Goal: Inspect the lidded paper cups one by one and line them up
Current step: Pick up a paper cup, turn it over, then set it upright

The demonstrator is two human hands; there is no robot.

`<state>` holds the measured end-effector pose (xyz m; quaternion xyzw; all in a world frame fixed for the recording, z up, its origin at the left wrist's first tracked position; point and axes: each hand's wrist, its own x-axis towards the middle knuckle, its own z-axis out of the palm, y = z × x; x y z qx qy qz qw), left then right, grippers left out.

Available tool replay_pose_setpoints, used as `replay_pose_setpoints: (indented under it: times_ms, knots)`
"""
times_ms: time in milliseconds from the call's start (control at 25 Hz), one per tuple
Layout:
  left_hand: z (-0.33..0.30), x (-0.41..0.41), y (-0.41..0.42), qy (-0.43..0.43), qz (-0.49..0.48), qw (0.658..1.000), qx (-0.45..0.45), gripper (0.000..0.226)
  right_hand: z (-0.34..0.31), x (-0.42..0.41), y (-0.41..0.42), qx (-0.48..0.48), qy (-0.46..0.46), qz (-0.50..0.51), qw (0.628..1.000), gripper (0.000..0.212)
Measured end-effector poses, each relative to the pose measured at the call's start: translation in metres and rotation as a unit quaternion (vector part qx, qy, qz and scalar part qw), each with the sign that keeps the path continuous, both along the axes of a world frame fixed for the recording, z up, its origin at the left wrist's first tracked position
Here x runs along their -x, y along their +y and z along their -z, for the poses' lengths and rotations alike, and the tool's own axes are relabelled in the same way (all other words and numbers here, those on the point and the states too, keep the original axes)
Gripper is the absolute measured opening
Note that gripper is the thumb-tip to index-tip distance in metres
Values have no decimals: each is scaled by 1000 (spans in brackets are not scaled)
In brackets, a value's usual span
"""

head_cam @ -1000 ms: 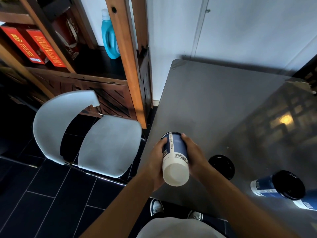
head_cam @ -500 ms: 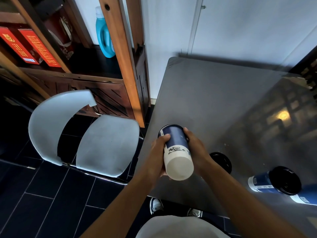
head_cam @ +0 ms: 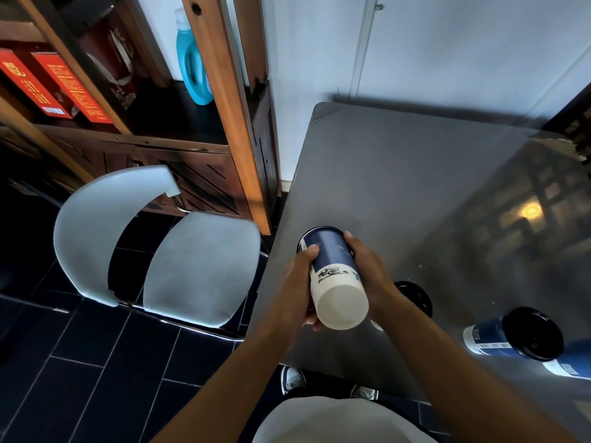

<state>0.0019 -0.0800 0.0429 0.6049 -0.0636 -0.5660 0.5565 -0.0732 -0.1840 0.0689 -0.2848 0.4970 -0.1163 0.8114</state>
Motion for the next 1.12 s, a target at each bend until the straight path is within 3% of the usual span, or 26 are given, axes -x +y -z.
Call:
replay_pose_setpoints:
  times_ms: [200, 360, 440, 560, 640, 960, 1120]
  knots:
    - [-1, -14, 0, -109, 57, 989, -76, 75, 1, -5, -2, 19, 35, 2, 999, 48]
    - [-6, -23, -3, -107, 118, 984, -86, 81, 7, -8, -2, 108, 68, -22, 992, 53]
    - [-3, -23, -3, -82, 96, 990, -63, 83, 9, -6, -2, 116, 76, -19, 990, 53]
    - [-3, -19, 0, -18, 30, 999, -24, 60, 6, -7, -3, 97, 74, 6, 992, 50]
    - [0, -14, 2, -2, 28, 1000, -13, 60, 4, -7, -2, 81, 66, 13, 994, 50]
    - [-7, -10, 7, -18, 32, 999, -28, 66, 4, -9, -2, 79, 45, 3, 996, 52]
    - [-14, -19, 1, -60, 57, 994, -69, 80, 9, -9, 1, 134, 64, -27, 989, 55]
